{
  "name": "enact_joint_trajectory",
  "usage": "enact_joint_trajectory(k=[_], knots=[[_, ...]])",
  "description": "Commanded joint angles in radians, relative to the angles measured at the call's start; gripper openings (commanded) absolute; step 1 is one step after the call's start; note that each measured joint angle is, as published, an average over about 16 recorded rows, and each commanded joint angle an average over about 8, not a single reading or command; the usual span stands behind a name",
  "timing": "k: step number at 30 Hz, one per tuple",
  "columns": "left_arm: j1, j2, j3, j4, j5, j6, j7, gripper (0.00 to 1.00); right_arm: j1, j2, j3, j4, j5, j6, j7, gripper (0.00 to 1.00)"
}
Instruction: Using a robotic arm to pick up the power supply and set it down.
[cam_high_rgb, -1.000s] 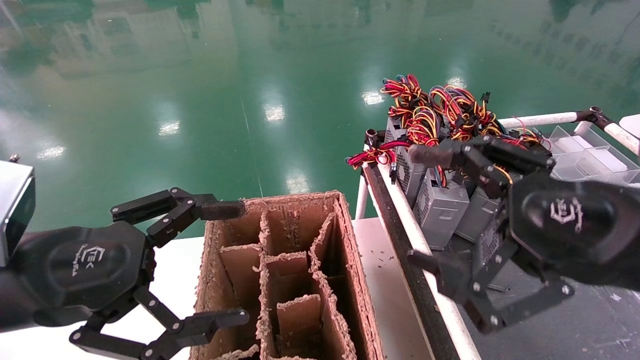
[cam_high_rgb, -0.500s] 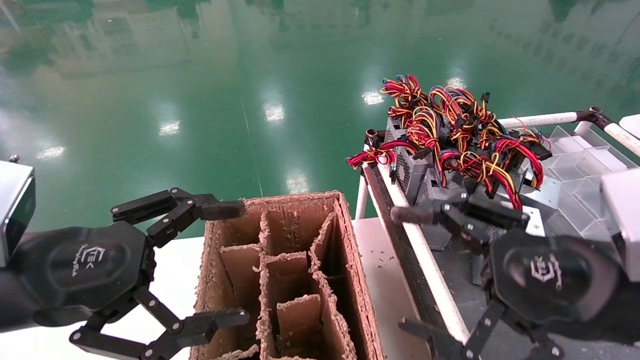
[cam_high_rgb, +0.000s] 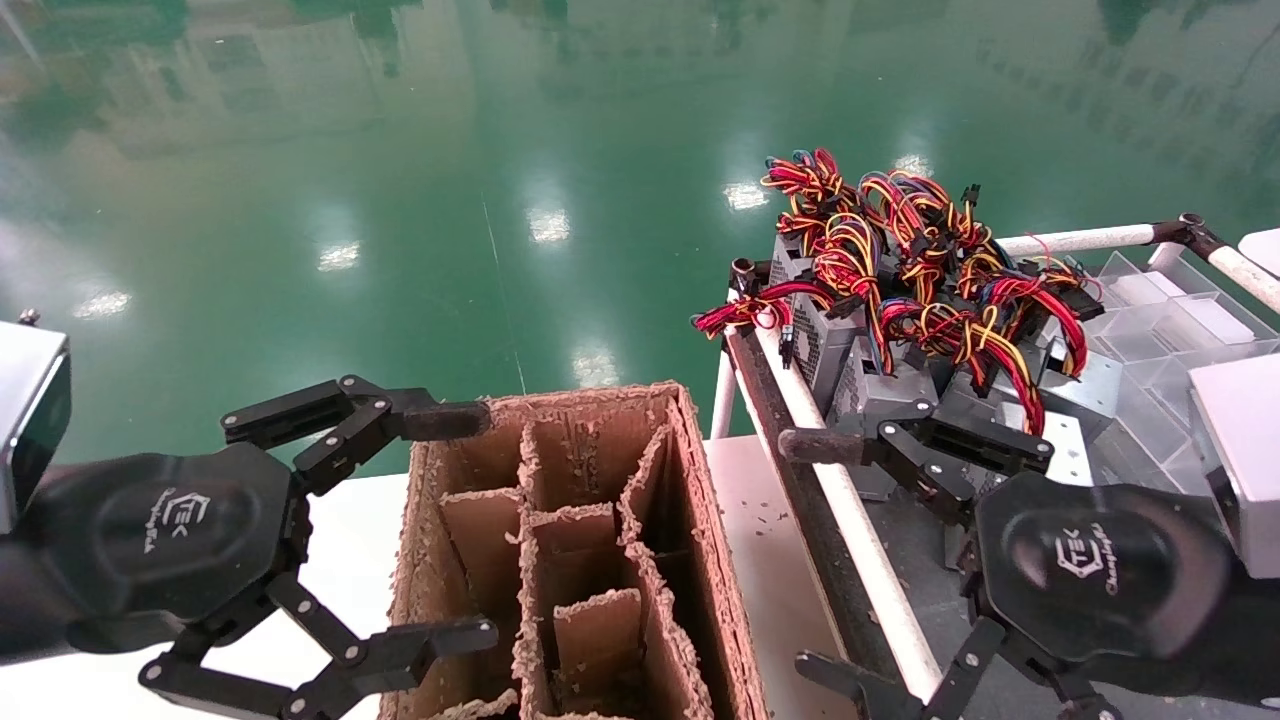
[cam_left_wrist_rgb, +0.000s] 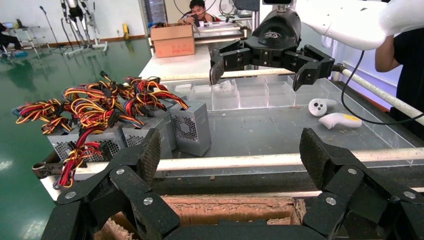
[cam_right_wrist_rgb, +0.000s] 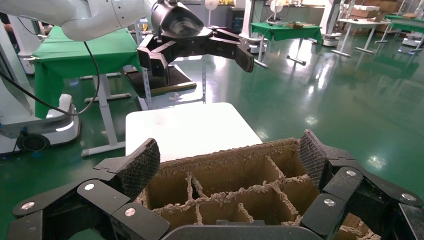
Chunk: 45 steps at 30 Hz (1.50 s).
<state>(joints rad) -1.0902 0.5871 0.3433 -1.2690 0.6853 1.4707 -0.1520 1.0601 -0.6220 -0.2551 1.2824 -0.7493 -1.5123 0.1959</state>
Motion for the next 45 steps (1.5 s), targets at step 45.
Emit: enact_joint_trajectory(k=[45], knots=[[0.000, 0.000, 0.000, 0.000, 0.000, 0.000, 0.000, 1.00, 0.015, 0.012, -0.026, 0.002, 0.020, 0.018, -0.009, 1.00]])
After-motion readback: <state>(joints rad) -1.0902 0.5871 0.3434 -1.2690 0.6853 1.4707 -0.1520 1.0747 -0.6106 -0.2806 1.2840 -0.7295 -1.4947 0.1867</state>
